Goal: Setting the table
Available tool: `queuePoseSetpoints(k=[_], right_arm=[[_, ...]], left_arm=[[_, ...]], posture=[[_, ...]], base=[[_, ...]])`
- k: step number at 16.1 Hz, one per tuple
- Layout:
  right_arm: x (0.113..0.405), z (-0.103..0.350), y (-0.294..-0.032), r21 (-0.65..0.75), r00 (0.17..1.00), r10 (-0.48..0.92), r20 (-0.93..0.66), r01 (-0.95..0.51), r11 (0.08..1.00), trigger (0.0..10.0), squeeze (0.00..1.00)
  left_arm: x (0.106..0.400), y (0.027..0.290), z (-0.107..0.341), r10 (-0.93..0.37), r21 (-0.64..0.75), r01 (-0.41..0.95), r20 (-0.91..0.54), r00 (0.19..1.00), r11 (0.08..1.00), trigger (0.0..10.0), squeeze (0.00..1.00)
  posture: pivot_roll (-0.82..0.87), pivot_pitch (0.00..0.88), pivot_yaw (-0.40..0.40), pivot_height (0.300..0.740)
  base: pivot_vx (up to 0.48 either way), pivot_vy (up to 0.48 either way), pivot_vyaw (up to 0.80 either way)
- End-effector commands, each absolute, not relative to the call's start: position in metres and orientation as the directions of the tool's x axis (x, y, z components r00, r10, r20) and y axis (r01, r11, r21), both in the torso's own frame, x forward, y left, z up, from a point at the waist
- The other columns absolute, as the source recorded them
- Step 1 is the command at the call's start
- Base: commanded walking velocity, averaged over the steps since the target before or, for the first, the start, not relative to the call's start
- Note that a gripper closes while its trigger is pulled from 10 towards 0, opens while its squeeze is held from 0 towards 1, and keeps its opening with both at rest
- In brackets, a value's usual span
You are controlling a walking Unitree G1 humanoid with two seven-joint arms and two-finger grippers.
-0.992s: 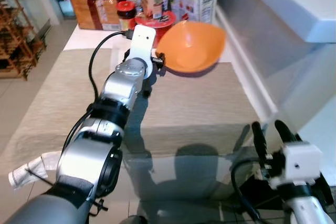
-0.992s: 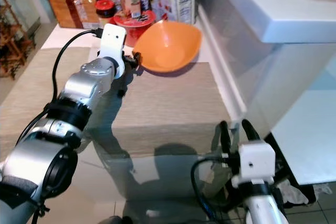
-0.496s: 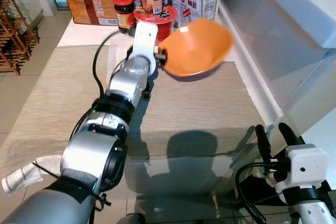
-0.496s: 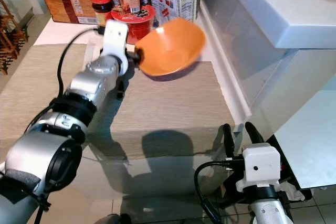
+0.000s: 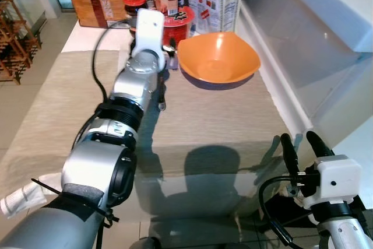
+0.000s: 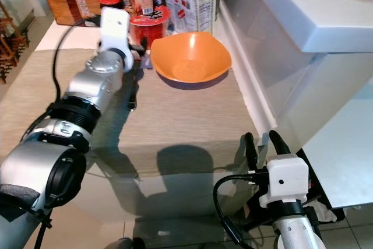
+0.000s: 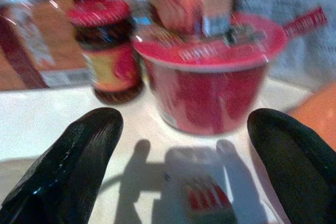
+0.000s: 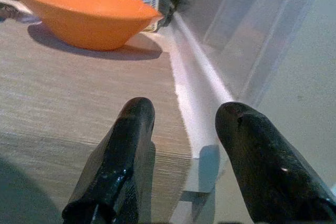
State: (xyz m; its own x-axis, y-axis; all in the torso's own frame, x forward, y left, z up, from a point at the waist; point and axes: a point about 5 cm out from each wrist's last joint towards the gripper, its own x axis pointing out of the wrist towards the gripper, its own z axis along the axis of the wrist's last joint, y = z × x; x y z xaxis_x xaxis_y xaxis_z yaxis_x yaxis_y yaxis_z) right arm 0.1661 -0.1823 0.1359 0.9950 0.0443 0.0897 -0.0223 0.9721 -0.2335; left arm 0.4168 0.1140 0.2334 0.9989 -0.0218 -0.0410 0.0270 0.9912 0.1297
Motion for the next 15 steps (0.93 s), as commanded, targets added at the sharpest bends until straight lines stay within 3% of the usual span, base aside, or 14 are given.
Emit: queuePoseSetpoints(k=[1,15], right_arm=[[0.168,0.135,-0.182,-0.231,0.995,0.052,0.082,-0.032,0.972,10.0,0.0],[0.17,0.131,-0.176,-0.217,0.996,0.059,0.07,-0.042,0.975,10.0,0.0]], left_arm=[[0.418,0.116,0.249,-0.005,0.135,0.003,0.015,1.0,0.991,10.0,0.0],[0.401,0.094,0.191,-0.082,0.101,0.113,-0.269,0.96,0.988,10.0,0.0]], posture=[[-0.24,0.072,0.005,0.74],[-0.22,0.088,0.016,0.74]], base=[[0.0,0.0,0.0],[0.0,0.0,0.0]])
